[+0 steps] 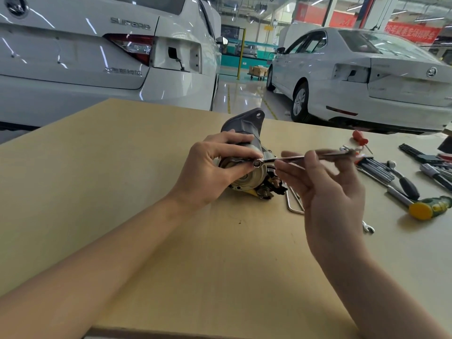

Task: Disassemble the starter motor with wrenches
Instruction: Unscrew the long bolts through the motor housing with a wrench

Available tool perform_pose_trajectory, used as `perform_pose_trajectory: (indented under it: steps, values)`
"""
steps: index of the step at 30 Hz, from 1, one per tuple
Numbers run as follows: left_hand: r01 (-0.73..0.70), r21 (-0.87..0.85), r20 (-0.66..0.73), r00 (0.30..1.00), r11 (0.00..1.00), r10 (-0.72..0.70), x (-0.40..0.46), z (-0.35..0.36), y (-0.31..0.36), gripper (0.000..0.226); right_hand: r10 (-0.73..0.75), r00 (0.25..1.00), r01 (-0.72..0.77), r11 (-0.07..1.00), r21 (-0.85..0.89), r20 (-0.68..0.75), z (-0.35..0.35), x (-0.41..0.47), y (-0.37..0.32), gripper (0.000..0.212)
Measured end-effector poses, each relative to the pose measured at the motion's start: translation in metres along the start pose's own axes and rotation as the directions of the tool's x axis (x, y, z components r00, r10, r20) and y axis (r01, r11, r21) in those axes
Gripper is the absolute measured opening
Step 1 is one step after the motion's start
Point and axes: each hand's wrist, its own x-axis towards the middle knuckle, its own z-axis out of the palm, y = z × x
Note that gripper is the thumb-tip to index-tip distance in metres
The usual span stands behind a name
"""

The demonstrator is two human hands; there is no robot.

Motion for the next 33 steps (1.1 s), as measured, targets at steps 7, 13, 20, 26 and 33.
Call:
perform_pose_trajectory:
  steps: [7, 13, 20, 26, 33]
  values:
    - [-0.010, -0.005, 0.012, 1.000, 1.000, 0.010, 0.003, -0.001, -0.001, 0.037, -0.055, 0.855, 0.268, 0.898, -0.349, 0.516, -0.003, 0.034, -0.034, 0.012]
    - [-0.034, -0.043, 0.054, 0.998, 0.999, 0.036, 0.003, -0.006, -0.006, 0.031, 0.070, 0.604, 0.637, 0.557, -0.533, 0.794, 0.039, 0.047, -0.045, 0.014]
    - [0.115, -0.182, 0.199, 0.977, 0.976, -0.078, 0.002, -0.026, -0.002, 0.037, 0.129, 0.408, 0.903, 0.085, -0.420, 0.904, 0.059, 0.030, -0.009, 0.026]
    - [0.192, -0.267, 0.223, 0.966, 0.944, -0.133, 0.004, -0.031, -0.012, 0.078, -0.233, 0.511, 0.762, 0.568, -0.311, 0.827, 0.046, -0.003, 0.002, 0.014]
    - [0.295, -0.205, 0.261, 0.935, 0.933, -0.238, 0.009, -0.027, -0.017, 0.058, 0.381, 0.924, -0.374, 0.899, 0.228, 0.014, -0.010, -0.004, 0.005, 0.009]
